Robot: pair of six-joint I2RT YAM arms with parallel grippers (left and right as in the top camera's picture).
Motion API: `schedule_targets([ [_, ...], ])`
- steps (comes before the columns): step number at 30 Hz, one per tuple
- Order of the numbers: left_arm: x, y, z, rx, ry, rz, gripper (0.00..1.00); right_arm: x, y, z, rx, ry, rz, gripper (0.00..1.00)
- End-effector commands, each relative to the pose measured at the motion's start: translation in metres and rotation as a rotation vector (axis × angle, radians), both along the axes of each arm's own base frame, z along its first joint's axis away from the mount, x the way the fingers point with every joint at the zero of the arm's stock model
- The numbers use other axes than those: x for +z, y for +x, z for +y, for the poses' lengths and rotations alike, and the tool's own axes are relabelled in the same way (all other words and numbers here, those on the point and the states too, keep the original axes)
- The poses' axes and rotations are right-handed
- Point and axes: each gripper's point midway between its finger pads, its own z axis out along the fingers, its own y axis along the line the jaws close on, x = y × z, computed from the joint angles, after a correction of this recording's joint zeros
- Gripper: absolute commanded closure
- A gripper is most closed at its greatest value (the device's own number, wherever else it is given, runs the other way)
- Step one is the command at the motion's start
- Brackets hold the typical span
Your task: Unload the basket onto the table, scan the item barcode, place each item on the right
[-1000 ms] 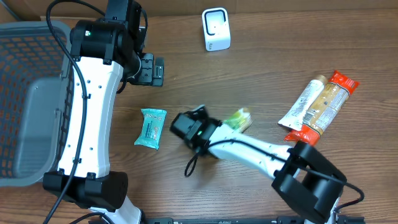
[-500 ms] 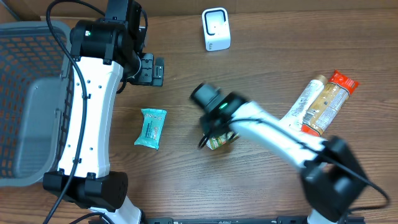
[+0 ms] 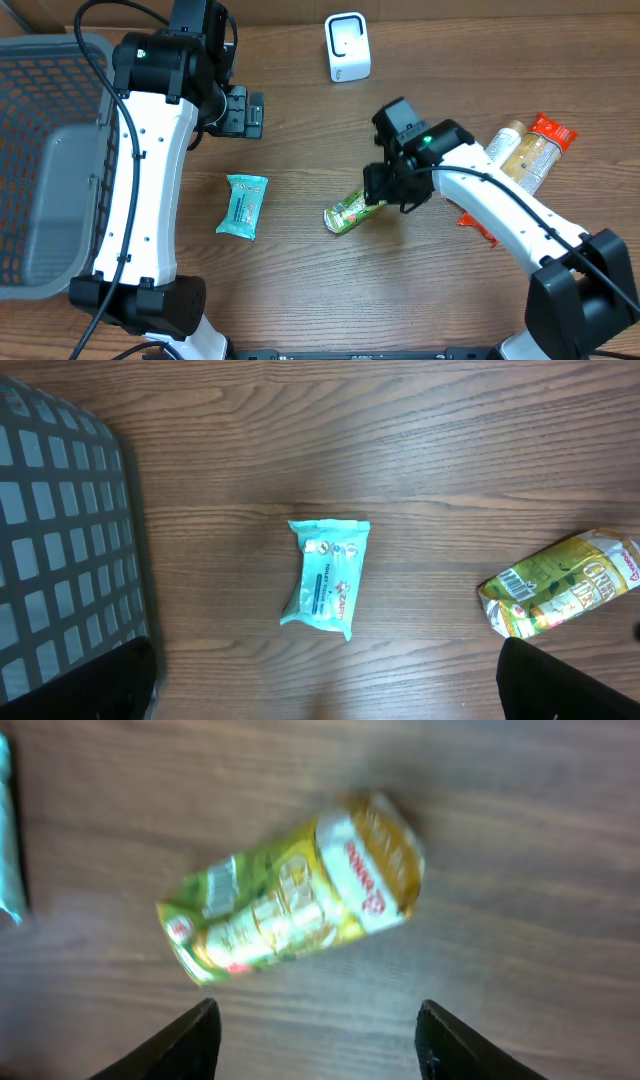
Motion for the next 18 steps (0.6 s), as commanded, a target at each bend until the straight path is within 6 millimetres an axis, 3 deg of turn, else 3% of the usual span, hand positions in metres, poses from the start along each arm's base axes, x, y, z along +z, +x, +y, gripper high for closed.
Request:
schedule_targets([
  [1, -0.002, 0.002, 0.001, -0.009, 0.003, 0.006, 0.0, -0.013, -0.008, 0.004, -0.04, 0.024, 0.037, 0.37],
  [6, -0.002, 0.002, 0.001, -0.009, 0.003, 0.006, 0.0, -0.032, -0.004, 0.012, -0.221, 0.074, 0.062, 0.36],
  [11, -0.002, 0.002, 0.001, -0.009, 0.004, 0.006, 0.0, -0.046, -0.004, 0.027, -0.374, 0.122, 0.094, 0.24],
  [18, -0.002, 0.002, 0.001, -0.009, 0.003, 0.006, 0.0, -0.074, -0.021, 0.03, -0.483, 0.118, 0.122, 0.3],
])
